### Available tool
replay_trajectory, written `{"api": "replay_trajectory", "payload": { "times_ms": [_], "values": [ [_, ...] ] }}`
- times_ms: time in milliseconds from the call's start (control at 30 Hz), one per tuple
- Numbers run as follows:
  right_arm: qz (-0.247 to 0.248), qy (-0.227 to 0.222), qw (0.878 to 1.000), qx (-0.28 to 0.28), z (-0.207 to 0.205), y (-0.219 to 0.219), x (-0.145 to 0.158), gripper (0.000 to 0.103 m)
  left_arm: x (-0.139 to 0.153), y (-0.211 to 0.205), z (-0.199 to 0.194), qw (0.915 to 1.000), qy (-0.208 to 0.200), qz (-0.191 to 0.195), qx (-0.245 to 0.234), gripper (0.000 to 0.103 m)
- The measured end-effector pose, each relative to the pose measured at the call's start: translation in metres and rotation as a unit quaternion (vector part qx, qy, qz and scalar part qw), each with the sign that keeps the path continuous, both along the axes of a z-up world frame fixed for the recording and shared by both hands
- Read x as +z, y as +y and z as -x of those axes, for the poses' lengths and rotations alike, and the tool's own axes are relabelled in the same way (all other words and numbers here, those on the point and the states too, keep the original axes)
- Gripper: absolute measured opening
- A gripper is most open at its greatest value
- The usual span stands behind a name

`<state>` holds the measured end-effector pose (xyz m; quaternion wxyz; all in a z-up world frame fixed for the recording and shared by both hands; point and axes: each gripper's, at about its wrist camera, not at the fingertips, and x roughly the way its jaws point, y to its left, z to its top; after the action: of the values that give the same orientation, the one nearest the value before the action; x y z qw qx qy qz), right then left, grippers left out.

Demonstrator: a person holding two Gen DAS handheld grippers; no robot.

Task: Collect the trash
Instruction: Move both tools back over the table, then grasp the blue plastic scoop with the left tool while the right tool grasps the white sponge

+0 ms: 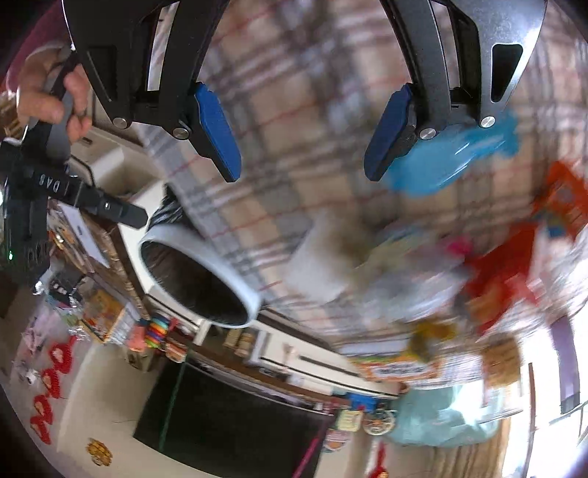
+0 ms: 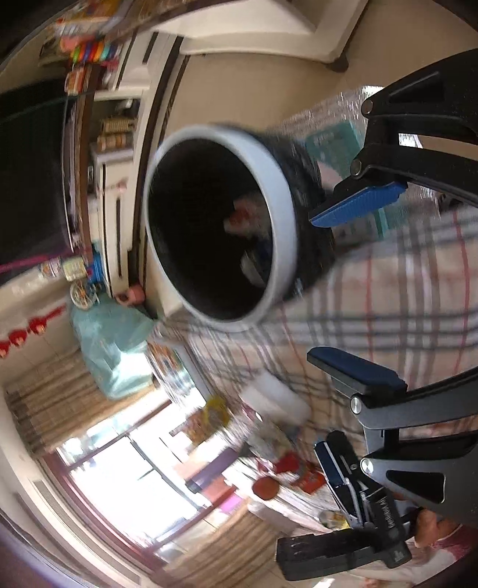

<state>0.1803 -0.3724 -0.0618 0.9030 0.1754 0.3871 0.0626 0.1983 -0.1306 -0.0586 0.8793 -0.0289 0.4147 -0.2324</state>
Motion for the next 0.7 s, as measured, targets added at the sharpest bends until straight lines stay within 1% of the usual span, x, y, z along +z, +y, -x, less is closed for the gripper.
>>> {"api": "replay_trajectory", "payload": {
  "times_ms": [200, 333, 567, 633, 700],
  "values": [
    [0.002, 0.005, 0.999, 0.05, -0.008, 0.053, -0.01, 0.07, -0.005, 0.059, 0.016, 0.9989, 0.001, -0.004, 0.048, 0.071],
    [0.006, 0.009, 0.997, 0.071, -0.013, 0.078, -0.015, 0.07, -0.008, 0.086, 0.019, 0.9971, 0.001, -0.004, 0.077, 0.071],
    [0.023, 0.012, 0.995, 0.093, -0.026, 0.115, -0.02, 0.07, -0.019, 0.127, 0.013, 0.9912, 0.017, 0.0, 0.131, 0.071],
    [0.026, 0.014, 0.995, 0.099, -0.03, 0.124, -0.022, 0.07, -0.021, 0.133, 0.011, 0.9913, 0.02, 0.003, 0.13, 0.071],
    [0.029, 0.018, 0.994, 0.102, -0.034, 0.13, -0.024, 0.069, -0.021, 0.131, 0.007, 0.9934, 0.021, -0.002, 0.113, 0.071]
  ]
}}
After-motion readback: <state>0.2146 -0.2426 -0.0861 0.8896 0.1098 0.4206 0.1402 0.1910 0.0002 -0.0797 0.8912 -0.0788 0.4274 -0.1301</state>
